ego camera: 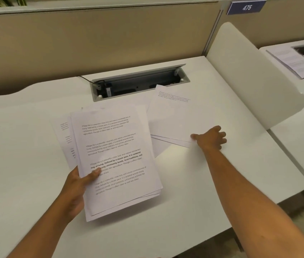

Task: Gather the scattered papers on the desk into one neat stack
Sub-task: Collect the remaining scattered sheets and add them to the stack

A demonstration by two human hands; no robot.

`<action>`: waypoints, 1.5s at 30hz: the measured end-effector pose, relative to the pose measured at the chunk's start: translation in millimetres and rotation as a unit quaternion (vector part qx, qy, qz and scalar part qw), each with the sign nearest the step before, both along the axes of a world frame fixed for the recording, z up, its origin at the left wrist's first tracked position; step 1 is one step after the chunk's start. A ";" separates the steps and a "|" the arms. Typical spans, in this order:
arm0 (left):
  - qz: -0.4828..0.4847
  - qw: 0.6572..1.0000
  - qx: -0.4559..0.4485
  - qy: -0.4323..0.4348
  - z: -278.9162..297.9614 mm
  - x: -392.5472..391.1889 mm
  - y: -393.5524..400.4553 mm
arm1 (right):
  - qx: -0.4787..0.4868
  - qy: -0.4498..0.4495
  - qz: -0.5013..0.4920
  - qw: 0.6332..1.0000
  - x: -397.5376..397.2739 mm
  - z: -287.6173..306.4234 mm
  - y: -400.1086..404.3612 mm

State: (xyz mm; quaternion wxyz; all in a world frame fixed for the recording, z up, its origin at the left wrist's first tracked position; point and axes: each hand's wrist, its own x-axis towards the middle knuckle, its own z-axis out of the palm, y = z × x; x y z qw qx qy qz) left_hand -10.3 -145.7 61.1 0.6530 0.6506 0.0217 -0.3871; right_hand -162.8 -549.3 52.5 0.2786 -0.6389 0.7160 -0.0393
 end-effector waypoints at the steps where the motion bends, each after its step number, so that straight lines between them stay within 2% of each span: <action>1: 0.004 1.000 0.002 0.001 -1.1 -0.6 -1.5 | 0.009 -0.003 -0.002 1.000 1.6 0.0 -4.9; 5: 0.011 1.000 0.000 0.008 -4.3 -1.8 -5.1 | 0.037 0.009 -0.018 0.999 -0.2 1.7 -21.3; 9: 0.014 1.000 -0.003 0.015 -7.4 -0.4 -7.5 | 0.015 0.035 -0.009 0.999 -4.7 0.0 -30.3; 14: 0.028 0.999 0.001 0.015 -10.2 0.0 -12.1 | 0.036 -0.016 -0.010 0.999 -2.3 2.7 -34.9; 19: 0.035 0.999 0.005 0.016 -11.8 3.4 -11.3 | 0.045 -0.186 -0.037 0.981 -17.3 3.2 -49.2; 22: 0.034 0.999 -0.001 0.018 -8.1 3.9 -8.6 | -0.049 -0.286 -0.015 0.957 -16.6 25.5 -48.9; 25: 0.036 0.999 -0.004 0.014 -6.5 4.4 -4.0 | -0.240 -0.343 0.046 0.907 -10.4 67.1 -44.4; 28: 0.042 0.999 -0.009 0.006 -4.4 3.5 -1.7 | -0.433 -0.362 0.199 0.801 -9.1 95.1 -30.2; 30: 0.048 0.999 -0.017 0.004 -3.8 3.1 0.6 | -0.505 -0.323 0.329 0.730 -9.8 89.6 -17.3; 32: 0.058 0.998 -0.025 0.008 -4.1 3.5 4.6 | -0.509 -0.267 0.421 0.701 -11.0 67.8 -4.7; 35: 0.076 0.997 -0.028 0.018 -4.0 3.6 12.4 | -0.456 -0.210 0.489 0.713 -16.4 15.3 12.5; 39: 0.088 0.996 -0.021 0.024 -1.2 1.0 23.7 | -0.347 -0.177 0.513 0.765 -29.4 -47.2 26.5; 42: 0.091 0.995 -0.023 0.022 0.6 -0.8 28.9 | -0.251 -0.164 0.535 0.790 -39.2 -62.8 28.5; 45: 0.091 0.995 -0.031 0.021 1.0 -2.2 29.7 | -0.123 -0.185 0.517 0.827 -43.6 -54.4 23.3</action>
